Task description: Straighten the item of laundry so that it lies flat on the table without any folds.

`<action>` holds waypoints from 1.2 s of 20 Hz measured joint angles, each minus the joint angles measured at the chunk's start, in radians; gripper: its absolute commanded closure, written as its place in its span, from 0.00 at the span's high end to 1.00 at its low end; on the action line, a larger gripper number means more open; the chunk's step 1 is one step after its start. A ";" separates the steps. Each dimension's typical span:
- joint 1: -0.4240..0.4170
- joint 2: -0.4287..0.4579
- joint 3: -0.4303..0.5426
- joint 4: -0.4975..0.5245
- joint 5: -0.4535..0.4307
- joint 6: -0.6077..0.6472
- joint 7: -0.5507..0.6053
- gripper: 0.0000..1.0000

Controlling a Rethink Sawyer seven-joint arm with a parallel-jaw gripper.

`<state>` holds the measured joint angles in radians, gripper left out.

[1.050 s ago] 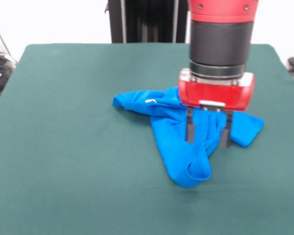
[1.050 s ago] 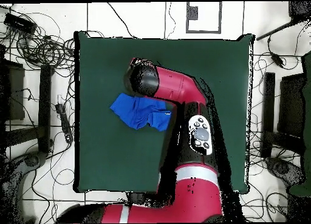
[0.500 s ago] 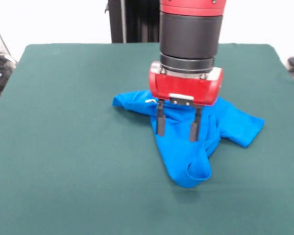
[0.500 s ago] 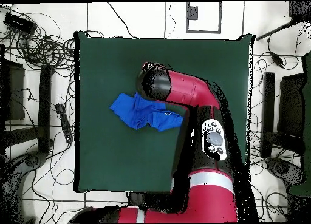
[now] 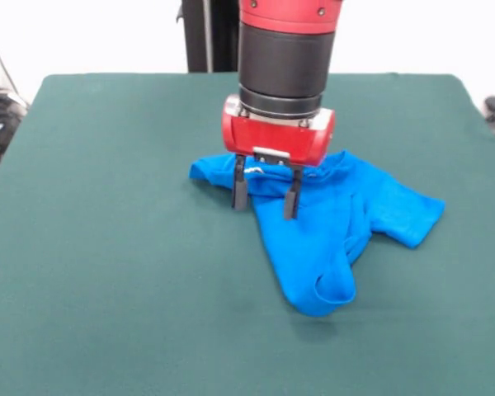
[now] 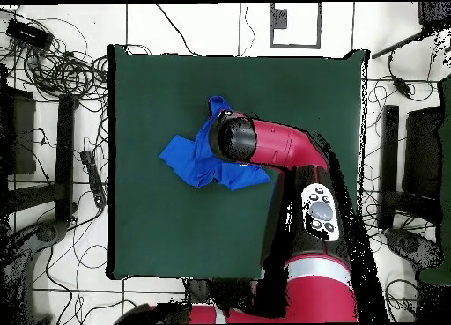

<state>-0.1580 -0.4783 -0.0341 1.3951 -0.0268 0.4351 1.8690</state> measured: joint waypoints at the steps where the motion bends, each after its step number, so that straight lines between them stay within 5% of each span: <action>1: -0.001 0.000 0.000 0.006 -0.006 -0.001 0.000 1.00; 24: 0.060 0.001 0.002 0.140 -0.020 -0.091 0.000 1.00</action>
<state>-0.0976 -0.4773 -0.0318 1.5353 -0.0465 0.3441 1.8690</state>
